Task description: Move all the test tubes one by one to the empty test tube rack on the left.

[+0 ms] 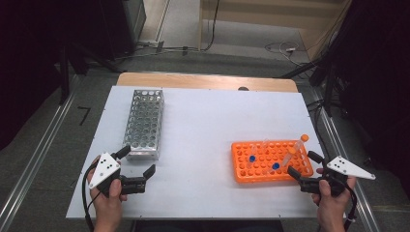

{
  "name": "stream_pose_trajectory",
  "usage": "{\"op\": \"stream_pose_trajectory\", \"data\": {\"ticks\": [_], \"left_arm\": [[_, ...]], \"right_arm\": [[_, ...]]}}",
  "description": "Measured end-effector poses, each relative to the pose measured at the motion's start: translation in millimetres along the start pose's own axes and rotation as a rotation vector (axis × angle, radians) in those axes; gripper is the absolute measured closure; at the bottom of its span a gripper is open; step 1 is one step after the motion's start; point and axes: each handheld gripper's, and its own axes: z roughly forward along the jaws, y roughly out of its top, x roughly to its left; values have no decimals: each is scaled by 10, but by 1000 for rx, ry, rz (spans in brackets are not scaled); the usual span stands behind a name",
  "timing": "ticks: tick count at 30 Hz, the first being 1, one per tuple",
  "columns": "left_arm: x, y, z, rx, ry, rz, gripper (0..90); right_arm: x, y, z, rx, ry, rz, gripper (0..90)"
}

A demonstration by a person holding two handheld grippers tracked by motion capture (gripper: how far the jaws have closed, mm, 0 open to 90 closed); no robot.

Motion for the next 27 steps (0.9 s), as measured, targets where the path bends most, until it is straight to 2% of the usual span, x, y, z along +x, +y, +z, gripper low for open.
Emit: {"op": "stream_pose_trajectory", "data": {"ticks": [5,9,12,16,19,20,21,22,25,27], "left_arm": [[-6,8,14,-6,-5,-8,0],[-9,7,23,-2,-17,-7,0],[-18,18,22,-4,-28,-10,0],[-46,35,22,-4,-30,7,0],[-78,64,30,-17,-29,5,0],[-78,64,30,-17,-29,5,0],[-82,69,36,-19,-35,3,0],[-84,73,39,-20,-42,1,0],[-91,85,50,-17,-50,-3,0],[-94,89,62,-17,-56,-6,0]], "right_arm": [[-19,-7,-15,-3,-6,2,0],[-87,13,-64,-19,-36,27,0],[-138,25,-79,-22,-75,48,20],[-226,34,-54,3,-141,78,48],[-311,18,16,28,-136,123,130],[-311,18,16,28,-136,123,130],[-345,1,93,57,-143,121,169],[-345,1,93,57,-143,121,169],[-388,-15,218,104,-169,103,219],[-461,-24,295,108,-179,128,329]]}}
